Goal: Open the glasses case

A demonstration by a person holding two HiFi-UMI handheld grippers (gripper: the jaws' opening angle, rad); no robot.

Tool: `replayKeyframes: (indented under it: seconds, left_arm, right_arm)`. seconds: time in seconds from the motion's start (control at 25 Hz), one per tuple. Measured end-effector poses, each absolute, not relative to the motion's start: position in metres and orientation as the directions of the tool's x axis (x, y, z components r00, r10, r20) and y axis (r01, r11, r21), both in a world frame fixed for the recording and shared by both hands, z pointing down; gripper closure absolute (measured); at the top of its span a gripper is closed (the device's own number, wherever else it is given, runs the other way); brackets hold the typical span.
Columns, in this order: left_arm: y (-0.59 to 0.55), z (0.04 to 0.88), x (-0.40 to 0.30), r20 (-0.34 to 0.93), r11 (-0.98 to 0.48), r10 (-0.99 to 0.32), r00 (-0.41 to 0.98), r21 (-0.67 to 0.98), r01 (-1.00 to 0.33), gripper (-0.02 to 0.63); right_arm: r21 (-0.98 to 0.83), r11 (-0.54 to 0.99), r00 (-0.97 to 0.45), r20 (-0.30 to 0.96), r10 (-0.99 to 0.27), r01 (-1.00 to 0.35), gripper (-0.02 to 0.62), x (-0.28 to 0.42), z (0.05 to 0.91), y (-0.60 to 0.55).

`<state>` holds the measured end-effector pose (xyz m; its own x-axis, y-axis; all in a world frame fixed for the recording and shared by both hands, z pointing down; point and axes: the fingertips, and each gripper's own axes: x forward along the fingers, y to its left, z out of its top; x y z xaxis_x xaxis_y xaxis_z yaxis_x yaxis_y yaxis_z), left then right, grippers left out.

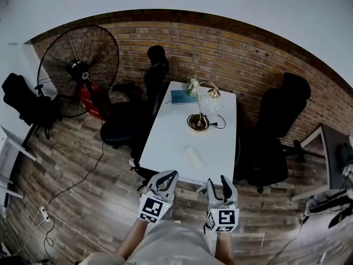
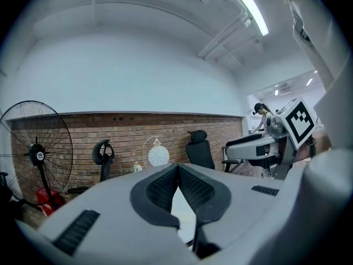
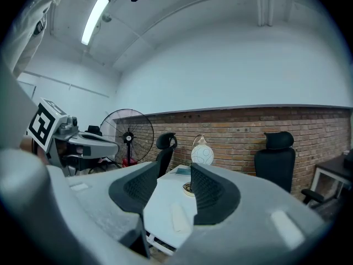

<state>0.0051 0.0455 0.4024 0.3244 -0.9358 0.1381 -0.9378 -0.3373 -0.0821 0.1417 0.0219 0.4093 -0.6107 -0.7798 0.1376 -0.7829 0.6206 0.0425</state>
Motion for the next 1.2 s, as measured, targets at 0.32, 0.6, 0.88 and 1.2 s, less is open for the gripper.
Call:
replayKeyframes:
  seconds: [0.32, 0.6, 0.88, 1.2]
  left_arm:
    - [-0.003, 0.412, -0.008, 0.153, -0.379, -0.918, 0.366, -0.066, -0.923, 0.6]
    - [-0.048, 0.424, -0.019, 0.17, -0.419, -0.898, 0.405, -0.05, -0.907, 0.6]
    - [-0.09, 0.437, -0.031, 0.187, -0.457, -0.877, 0.443, -0.037, -0.889, 0.601]
    - [-0.136, 0.45, -0.05, 0.193, -0.482, -0.861, 0.471, -0.015, -0.876, 0.6]
  right_arm:
    - [0.046, 0.594, -0.581, 0.155, -0.799, -0.803, 0.403, 0.128, 0.415, -0.023]
    - [0.043, 0.566, -0.552, 0.177, -0.815, -0.823, 0.403, 0.114, 0.422, -0.064]
    - [0.042, 0.534, -0.516, 0.206, -0.832, -0.844, 0.403, 0.104, 0.432, -0.103]
    - [0.047, 0.522, -0.498, 0.24, -0.833, -0.851, 0.403, 0.085, 0.448, -0.144]
